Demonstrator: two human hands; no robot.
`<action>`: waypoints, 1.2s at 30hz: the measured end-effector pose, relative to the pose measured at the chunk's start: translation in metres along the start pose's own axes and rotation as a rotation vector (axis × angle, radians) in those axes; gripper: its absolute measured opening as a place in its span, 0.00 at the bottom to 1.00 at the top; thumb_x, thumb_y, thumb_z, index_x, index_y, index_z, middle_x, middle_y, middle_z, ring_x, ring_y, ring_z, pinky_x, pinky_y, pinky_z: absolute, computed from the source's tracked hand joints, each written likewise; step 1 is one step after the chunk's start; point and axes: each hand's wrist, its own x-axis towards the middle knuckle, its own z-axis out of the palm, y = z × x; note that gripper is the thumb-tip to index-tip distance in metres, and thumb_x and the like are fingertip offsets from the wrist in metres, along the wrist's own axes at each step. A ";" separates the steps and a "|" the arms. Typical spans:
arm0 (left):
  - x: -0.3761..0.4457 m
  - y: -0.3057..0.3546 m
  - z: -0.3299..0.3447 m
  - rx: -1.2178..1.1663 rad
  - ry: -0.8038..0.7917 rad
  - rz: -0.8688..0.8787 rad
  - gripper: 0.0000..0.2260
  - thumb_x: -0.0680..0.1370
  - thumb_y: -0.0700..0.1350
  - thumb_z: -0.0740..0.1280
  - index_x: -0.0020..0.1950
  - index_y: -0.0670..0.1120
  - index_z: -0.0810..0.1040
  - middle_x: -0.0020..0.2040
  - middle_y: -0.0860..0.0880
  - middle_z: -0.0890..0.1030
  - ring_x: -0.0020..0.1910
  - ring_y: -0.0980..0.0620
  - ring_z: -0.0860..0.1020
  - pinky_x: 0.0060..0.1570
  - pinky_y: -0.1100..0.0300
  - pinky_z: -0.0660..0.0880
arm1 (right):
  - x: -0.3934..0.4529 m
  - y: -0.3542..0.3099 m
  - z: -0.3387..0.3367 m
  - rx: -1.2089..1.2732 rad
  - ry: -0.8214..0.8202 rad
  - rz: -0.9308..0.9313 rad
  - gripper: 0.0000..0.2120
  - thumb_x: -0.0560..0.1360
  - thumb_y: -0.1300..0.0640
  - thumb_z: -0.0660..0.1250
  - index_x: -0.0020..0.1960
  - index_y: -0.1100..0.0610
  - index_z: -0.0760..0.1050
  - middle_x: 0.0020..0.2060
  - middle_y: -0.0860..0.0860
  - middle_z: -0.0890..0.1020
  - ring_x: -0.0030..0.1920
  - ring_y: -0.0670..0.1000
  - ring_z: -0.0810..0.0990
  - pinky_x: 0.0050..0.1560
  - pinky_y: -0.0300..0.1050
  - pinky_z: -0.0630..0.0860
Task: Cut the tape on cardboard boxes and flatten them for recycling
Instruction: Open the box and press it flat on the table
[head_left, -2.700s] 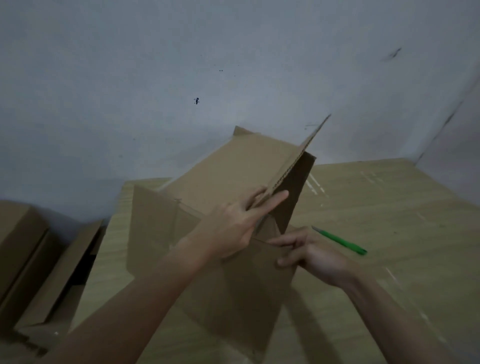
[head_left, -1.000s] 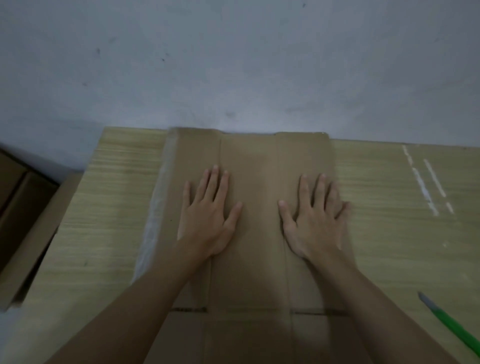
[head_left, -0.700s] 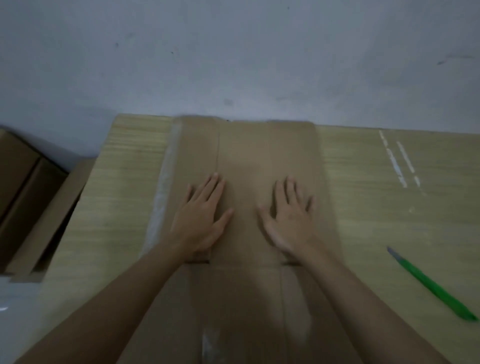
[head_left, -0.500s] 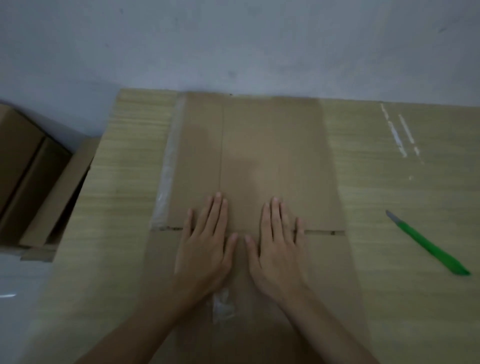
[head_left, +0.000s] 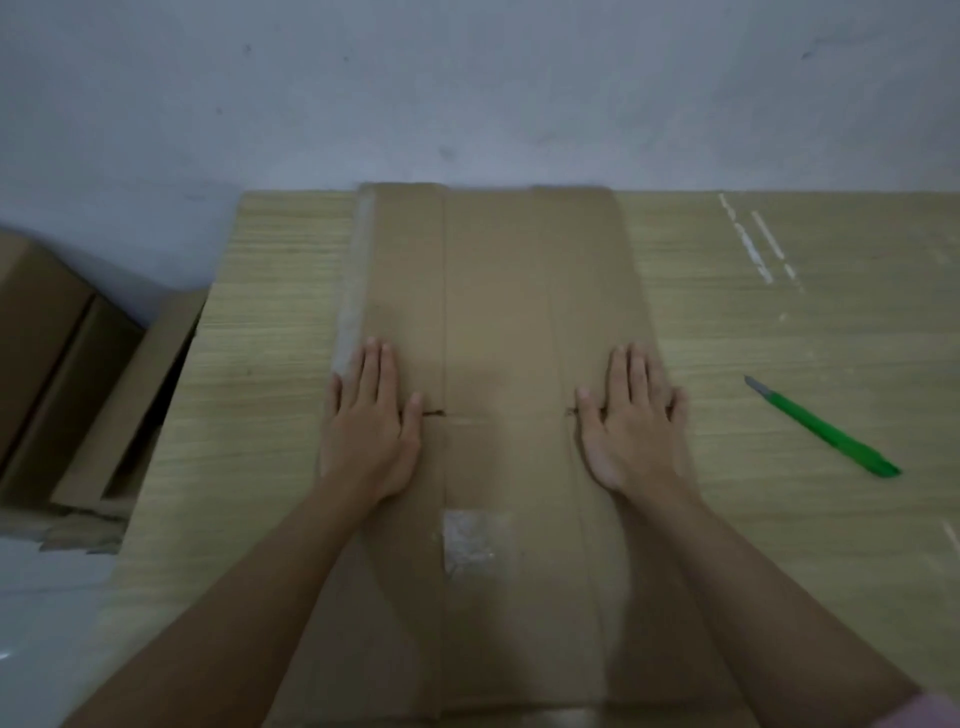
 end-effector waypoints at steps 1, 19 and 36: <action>0.000 0.001 0.001 0.003 -0.015 -0.004 0.35 0.74 0.59 0.37 0.77 0.43 0.46 0.78 0.48 0.47 0.77 0.53 0.45 0.72 0.56 0.40 | 0.000 -0.001 0.001 0.004 -0.001 -0.002 0.31 0.80 0.42 0.45 0.78 0.55 0.41 0.77 0.50 0.42 0.76 0.48 0.39 0.73 0.55 0.39; 0.007 -0.030 -0.043 -0.615 0.042 -0.433 0.34 0.67 0.44 0.78 0.68 0.35 0.68 0.63 0.38 0.75 0.61 0.42 0.74 0.59 0.55 0.68 | -0.001 0.012 -0.021 0.436 0.086 0.434 0.39 0.65 0.39 0.74 0.66 0.62 0.67 0.62 0.66 0.71 0.64 0.64 0.68 0.63 0.53 0.65; -0.032 -0.004 -0.070 -0.798 0.022 -0.051 0.16 0.77 0.35 0.64 0.65 0.37 0.67 0.52 0.46 0.72 0.50 0.50 0.71 0.42 0.66 0.62 | -0.054 0.035 -0.050 0.562 0.278 0.306 0.18 0.76 0.52 0.65 0.61 0.62 0.72 0.51 0.63 0.81 0.54 0.63 0.78 0.51 0.51 0.72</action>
